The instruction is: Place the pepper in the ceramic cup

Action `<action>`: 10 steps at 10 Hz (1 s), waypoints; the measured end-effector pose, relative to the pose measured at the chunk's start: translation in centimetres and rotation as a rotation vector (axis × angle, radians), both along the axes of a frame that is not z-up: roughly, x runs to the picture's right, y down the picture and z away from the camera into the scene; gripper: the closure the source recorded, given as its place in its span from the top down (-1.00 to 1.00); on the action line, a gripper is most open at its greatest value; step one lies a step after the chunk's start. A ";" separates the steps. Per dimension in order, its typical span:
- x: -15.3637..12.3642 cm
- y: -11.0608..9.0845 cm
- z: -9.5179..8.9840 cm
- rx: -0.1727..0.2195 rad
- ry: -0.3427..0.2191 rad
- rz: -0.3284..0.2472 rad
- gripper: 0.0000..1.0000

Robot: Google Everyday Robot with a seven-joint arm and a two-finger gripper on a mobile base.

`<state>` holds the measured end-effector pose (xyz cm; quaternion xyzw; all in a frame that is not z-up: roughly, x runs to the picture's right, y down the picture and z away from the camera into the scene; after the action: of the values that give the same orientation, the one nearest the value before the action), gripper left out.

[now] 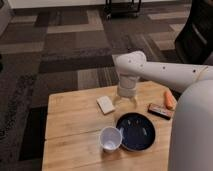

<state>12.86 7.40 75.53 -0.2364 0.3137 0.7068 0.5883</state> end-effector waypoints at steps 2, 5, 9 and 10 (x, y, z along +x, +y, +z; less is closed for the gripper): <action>2.9 -1.1 -0.4 0.027 0.008 0.007 0.30; 8.6 -1.2 -1.5 0.048 0.020 0.055 0.30; 8.5 -1.4 -1.5 0.055 0.014 0.060 0.30; 8.5 -1.3 -1.5 0.054 0.014 0.060 0.30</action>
<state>21.39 6.05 74.04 -0.2247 0.2914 0.7341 0.5707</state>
